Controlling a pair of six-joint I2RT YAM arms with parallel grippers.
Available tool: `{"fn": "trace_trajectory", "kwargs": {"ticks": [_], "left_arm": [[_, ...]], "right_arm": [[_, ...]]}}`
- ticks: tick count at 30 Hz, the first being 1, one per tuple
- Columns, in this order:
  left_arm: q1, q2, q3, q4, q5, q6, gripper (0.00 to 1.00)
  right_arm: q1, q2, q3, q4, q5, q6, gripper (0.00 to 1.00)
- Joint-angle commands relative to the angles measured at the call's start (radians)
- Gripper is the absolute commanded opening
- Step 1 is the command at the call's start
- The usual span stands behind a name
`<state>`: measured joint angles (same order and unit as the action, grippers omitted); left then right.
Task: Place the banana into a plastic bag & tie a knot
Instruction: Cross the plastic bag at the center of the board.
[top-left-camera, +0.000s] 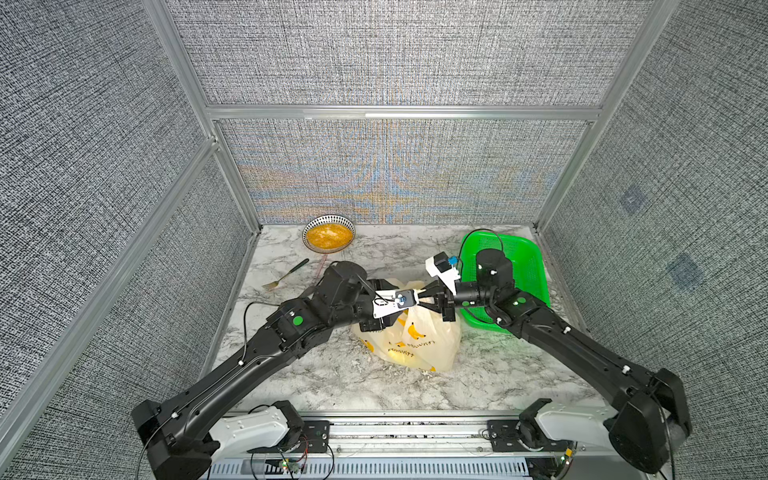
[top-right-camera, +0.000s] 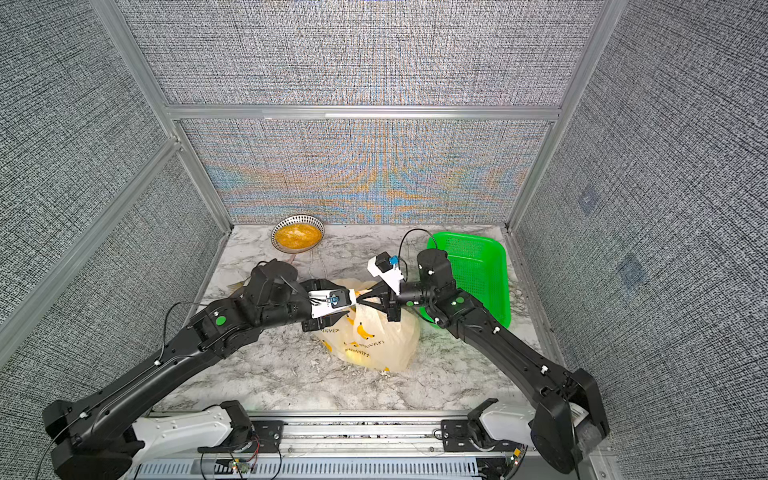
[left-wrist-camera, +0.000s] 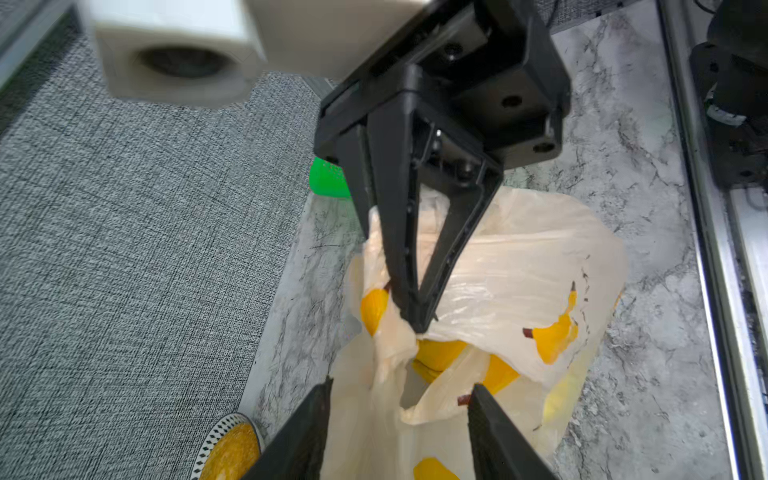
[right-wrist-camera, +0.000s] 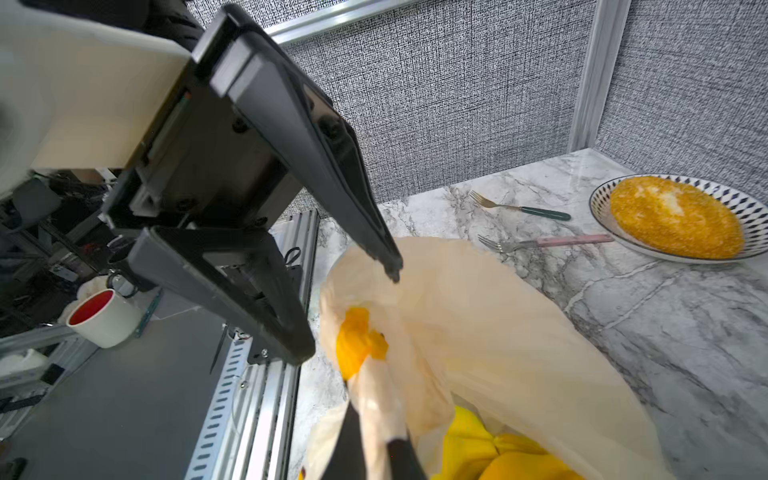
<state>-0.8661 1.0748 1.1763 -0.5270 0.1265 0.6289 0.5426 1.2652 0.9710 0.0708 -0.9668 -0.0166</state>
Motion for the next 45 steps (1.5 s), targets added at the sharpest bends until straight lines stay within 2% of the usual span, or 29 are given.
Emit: {"fn": "trace_trajectory", "kwargs": {"ticks": [1,3,5,7,11,15,19,24,28,30,32,38,45], "left_arm": [[0.003,-0.070,-0.029,0.134,-0.062,-0.209,0.55],[0.003,-0.126,-0.072,0.176,-0.064,-0.337,0.46],[0.003,-0.186,-0.130,0.213,-0.092,-0.457,0.44],[0.002,-0.242,-0.202,0.269,-0.108,-0.569,0.38],[0.003,-0.342,-0.321,0.346,-0.063,-0.733,0.36],[0.003,-0.360,-0.376,0.382,-0.012,-0.859,0.31],[0.003,-0.301,-0.458,0.556,0.041,-1.009,0.24],[0.003,-0.205,-0.499,0.732,0.117,-1.108,0.35],[0.008,-0.177,-0.543,0.837,0.114,-1.149,0.44],[0.024,-0.162,-0.559,0.870,0.109,-1.169,0.48],[0.059,-0.134,-0.592,0.969,0.160,-1.222,0.55],[0.121,-0.051,-0.648,1.217,0.312,-1.329,0.59],[0.157,0.067,-0.707,1.579,0.500,-1.419,0.60]], "right_arm": [[-0.003,0.007,0.007,0.050,-0.034,0.107,0.00],[-0.008,0.013,0.014,0.053,-0.057,0.133,0.00],[-0.018,0.014,0.024,0.052,-0.073,0.165,0.00],[-0.027,0.014,0.029,0.063,-0.092,0.193,0.00],[-0.033,0.036,0.055,0.052,-0.121,0.252,0.00],[-0.035,0.053,0.068,0.012,-0.140,0.286,0.00],[-0.035,0.067,0.049,0.034,-0.168,0.326,0.00],[-0.035,0.088,0.034,0.082,-0.213,0.397,0.00],[-0.035,0.095,0.027,0.101,-0.240,0.424,0.00],[-0.034,0.098,0.025,0.111,-0.246,0.434,0.00],[-0.034,0.099,0.016,0.130,-0.252,0.449,0.00],[-0.035,0.097,0.009,0.149,-0.256,0.471,0.00],[-0.037,0.108,0.011,0.165,-0.252,0.491,0.00]]}}
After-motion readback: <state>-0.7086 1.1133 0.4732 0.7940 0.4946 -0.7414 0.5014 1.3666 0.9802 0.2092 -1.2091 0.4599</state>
